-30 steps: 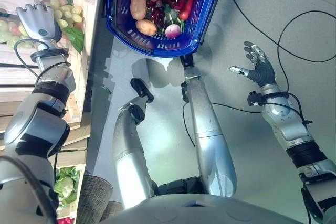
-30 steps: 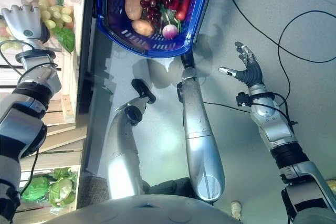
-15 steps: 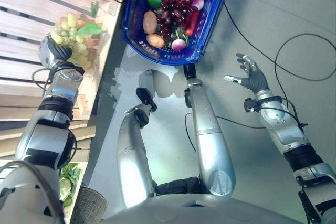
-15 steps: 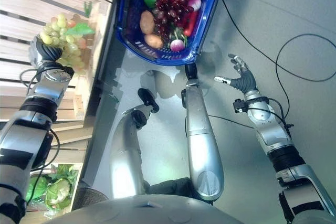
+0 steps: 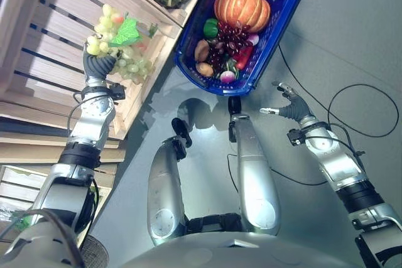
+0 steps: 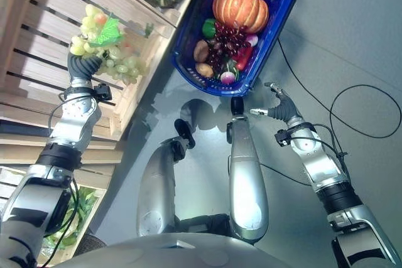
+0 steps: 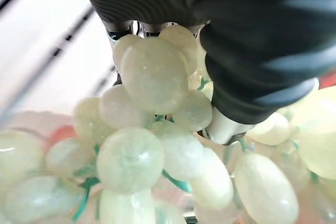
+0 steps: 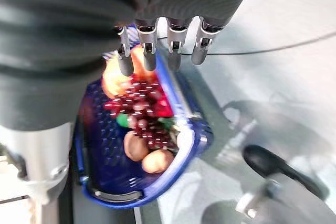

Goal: Pick up fruits and vegetables into the basket

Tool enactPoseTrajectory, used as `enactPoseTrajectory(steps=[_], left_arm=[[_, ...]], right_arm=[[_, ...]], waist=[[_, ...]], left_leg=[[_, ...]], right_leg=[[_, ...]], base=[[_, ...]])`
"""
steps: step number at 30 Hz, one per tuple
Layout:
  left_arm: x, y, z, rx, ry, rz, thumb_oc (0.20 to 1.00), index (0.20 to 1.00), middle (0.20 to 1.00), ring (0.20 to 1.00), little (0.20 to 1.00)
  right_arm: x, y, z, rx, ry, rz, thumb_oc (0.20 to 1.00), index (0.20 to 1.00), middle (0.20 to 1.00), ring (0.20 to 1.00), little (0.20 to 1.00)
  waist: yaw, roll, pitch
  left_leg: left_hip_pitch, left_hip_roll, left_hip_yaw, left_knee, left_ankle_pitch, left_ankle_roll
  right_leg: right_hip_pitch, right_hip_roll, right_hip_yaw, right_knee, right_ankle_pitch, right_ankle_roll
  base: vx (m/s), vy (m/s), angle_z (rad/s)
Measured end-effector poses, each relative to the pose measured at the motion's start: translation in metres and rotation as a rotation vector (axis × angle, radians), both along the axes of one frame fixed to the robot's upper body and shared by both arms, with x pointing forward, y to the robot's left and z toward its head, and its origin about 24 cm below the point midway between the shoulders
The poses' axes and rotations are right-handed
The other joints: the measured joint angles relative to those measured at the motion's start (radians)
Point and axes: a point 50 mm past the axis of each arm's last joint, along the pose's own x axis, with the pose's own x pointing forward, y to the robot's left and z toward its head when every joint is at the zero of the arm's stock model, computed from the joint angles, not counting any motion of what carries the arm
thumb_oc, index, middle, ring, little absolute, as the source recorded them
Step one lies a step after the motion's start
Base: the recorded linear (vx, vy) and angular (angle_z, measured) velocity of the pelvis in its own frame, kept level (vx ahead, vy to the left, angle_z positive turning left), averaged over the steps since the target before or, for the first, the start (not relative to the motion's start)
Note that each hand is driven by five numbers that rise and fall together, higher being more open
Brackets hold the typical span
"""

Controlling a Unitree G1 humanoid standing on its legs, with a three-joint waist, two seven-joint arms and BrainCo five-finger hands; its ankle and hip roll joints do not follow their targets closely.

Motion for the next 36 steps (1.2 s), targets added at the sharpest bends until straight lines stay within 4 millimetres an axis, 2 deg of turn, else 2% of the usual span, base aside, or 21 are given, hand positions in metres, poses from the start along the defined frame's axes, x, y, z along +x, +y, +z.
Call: enactPoseTrajectory(steps=[7,11,13,19,25,29,31,36], left_arm=[[-0.012,-0.024,0.028,0.023,-0.158,-0.181,0.200,0.200,0.200,0.200,0.200],[-0.016,-0.042,0.030,0.038,-0.170,-0.310,0.200,0.200,0.200,0.200,0.200],[-0.018,-0.047,0.036,0.039,-0.190,-0.365,0.200,0.200,0.200,0.200,0.200],[-0.023,-0.065,0.040,-0.047,-0.221,-0.505,0.200,0.200,0.200,0.200,0.200],[-0.032,-0.086,0.050,-0.032,-0.273,-0.633,0.200,0.200,0.200,0.200,0.200],[-0.035,-0.098,0.049,-0.010,-0.268,-0.698,0.200,0.200,0.200,0.200,0.200],[-0.036,-0.105,0.045,-0.004,-0.246,-0.732,0.200,0.200,0.200,0.200,0.200],[-0.039,-0.126,0.034,-0.007,-0.207,-0.836,0.200,0.200,0.200,0.200,0.200]], right_arm=[[0.016,0.025,0.033,-0.005,-0.131,0.052,1.000,1.000,1.000,1.000,1.000],[0.021,0.049,0.035,0.020,-0.151,0.069,1.000,1.000,1.000,1.000,1.000],[0.024,0.057,0.042,0.045,-0.186,0.069,1.000,1.000,1.000,1.000,1.000],[0.027,0.072,0.044,0.072,-0.211,0.049,1.000,1.000,1.000,1.000,1.000],[0.030,0.089,0.051,0.130,-0.239,0.065,1.000,1.000,1.000,1.000,1.000],[0.030,0.096,0.050,0.173,-0.236,0.060,1.000,1.000,1.000,1.000,1.000],[0.030,0.099,0.043,0.169,-0.203,0.063,1.000,1.000,1.000,1.000,1.000],[0.028,0.114,0.029,0.207,-0.130,0.096,1.000,1.000,1.000,1.000,1.000]], waist=[[0.040,-0.004,0.000],[0.054,-0.007,-0.003],[0.059,-0.008,-0.004],[0.085,-0.007,-0.005],[0.105,-0.007,-0.013],[0.112,-0.008,-0.075],[0.118,-0.007,-0.133],[0.120,-0.005,-0.191]], left_leg=[[0.117,-0.003,-0.008,-0.035,-0.001,0.001],[0.200,-0.009,-0.006,-0.073,0.002,0.005],[0.220,-0.014,-0.005,-0.086,0.003,0.007],[0.319,-0.024,0.000,-0.151,0.017,0.001],[0.427,-0.033,-0.004,-0.232,0.040,-0.002],[0.432,-0.036,-0.014,-0.253,0.047,-0.002],[0.433,-0.036,-0.017,-0.268,0.050,-0.003],[0.476,-0.039,-0.019,-0.302,0.057,-0.004]], right_leg=[[0.127,0.000,-0.015,-0.046,-0.002,0.005],[0.208,-0.003,-0.018,-0.080,-0.004,0.016],[0.226,-0.007,-0.018,-0.089,-0.004,0.017],[0.318,-0.013,-0.035,-0.135,0.008,0.019],[0.419,-0.020,-0.061,-0.183,0.007,0.020],[0.429,-0.020,-0.073,-0.201,0.006,0.021],[0.432,-0.020,-0.079,-0.212,0.006,0.021],[0.473,-0.020,-0.091,-0.234,0.005,0.023]], base=[[0.01,-0.014,0.04],[0.04,-0.001,0.01],[0.09,0.003,0.00],[0.08,-0.019,0.01],[0.10,-0.042,0.05],[0.08,-0.020,0.08],[0.09,-0.020,0.05],[0.04,-0.013,0.03]])
